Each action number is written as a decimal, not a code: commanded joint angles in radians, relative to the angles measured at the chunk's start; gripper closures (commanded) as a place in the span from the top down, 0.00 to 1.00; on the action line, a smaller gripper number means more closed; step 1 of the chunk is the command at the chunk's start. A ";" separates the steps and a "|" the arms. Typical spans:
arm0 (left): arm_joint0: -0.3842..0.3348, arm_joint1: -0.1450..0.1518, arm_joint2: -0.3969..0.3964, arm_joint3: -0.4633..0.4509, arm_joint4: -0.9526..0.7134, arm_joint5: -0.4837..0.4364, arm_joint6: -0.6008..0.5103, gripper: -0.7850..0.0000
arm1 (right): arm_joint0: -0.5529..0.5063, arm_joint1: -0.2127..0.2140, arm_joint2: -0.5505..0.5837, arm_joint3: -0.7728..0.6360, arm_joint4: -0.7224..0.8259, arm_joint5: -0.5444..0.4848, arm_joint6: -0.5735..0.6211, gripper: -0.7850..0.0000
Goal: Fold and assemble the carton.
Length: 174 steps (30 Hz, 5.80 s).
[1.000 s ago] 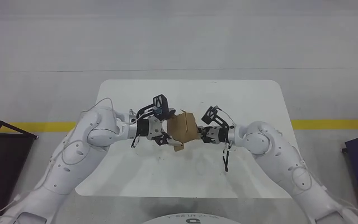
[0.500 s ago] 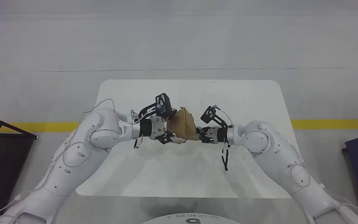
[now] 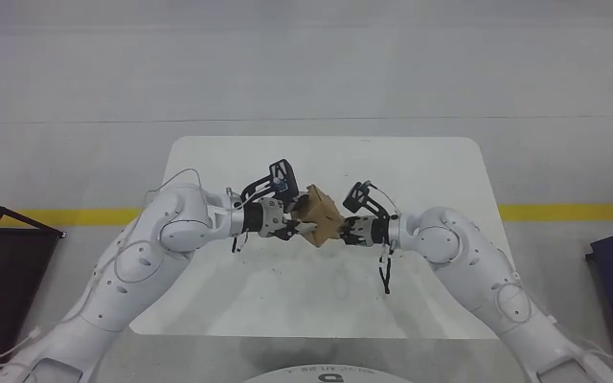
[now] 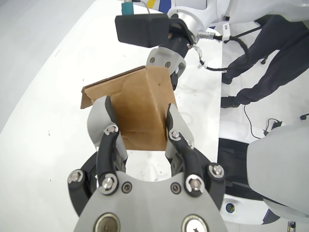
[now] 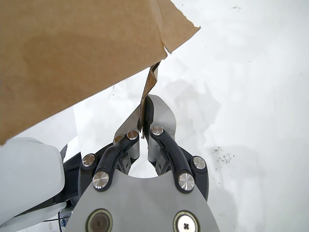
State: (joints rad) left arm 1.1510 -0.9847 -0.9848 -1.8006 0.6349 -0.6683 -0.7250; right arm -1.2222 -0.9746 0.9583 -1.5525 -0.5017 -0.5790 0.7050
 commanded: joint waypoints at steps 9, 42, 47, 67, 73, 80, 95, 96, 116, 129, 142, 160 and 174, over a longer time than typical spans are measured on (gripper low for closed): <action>-0.014 -0.001 0.007 0.011 -0.006 0.007 -0.004 0.49 | -0.015 0.001 -0.002 -0.040 -0.086 0.020 -0.030 0.00; 0.020 0.012 -0.044 0.002 -0.005 0.039 0.039 1.00 | -0.065 0.004 0.021 -0.053 -0.140 -0.006 -0.102 0.00; 0.062 0.019 -0.117 -0.004 -0.007 0.101 0.134 1.00 | -0.072 0.004 0.027 -0.018 -0.044 -0.057 -0.105 0.00; 0.190 0.041 -0.271 -0.017 0.021 0.206 0.198 1.00 | -0.045 0.008 0.051 0.075 0.245 -0.215 -0.056 0.00; 0.190 0.041 -0.271 -0.017 0.021 0.206 0.198 1.00 | -0.073 0.009 0.050 0.049 0.479 -0.173 -0.027 0.00; 0.190 0.041 -0.271 -0.017 0.021 0.206 0.198 1.00 | -0.074 0.032 0.108 0.024 0.980 0.132 0.259 0.00; 0.190 0.041 -0.271 -0.017 0.021 0.206 0.198 1.00 | -0.098 0.043 0.177 0.041 1.262 0.249 0.497 0.00; 0.190 0.041 -0.271 -0.017 0.021 0.206 0.198 1.00 | -0.098 0.043 0.177 0.041 1.262 0.249 0.497 0.00; 0.205 0.042 -0.235 -0.118 0.093 0.086 0.161 1.00 | -0.067 0.059 0.247 -0.104 1.283 0.870 0.317 0.00; 0.195 0.041 -0.190 -0.180 0.199 0.038 0.128 1.00 | -0.039 0.044 0.186 -0.068 1.377 1.090 0.265 0.00; 0.123 0.033 -0.083 -0.257 0.322 -0.063 0.089 0.57 | -0.015 0.029 0.133 -0.069 1.414 1.149 0.234 0.00; 0.092 0.024 -0.029 -0.232 0.405 -0.023 0.087 0.05 | -0.012 0.022 0.116 -0.068 1.419 1.148 0.242 0.00; 0.079 0.019 -0.025 -0.171 0.291 0.005 0.077 0.00 | -0.009 0.020 0.139 -0.045 1.439 1.106 0.246 1.00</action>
State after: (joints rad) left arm 1.2297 -0.9652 -1.0073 -1.9843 0.9625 -0.6743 -0.6441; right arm -1.2298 -0.9547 1.0903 -1.6014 0.9313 0.5361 0.9487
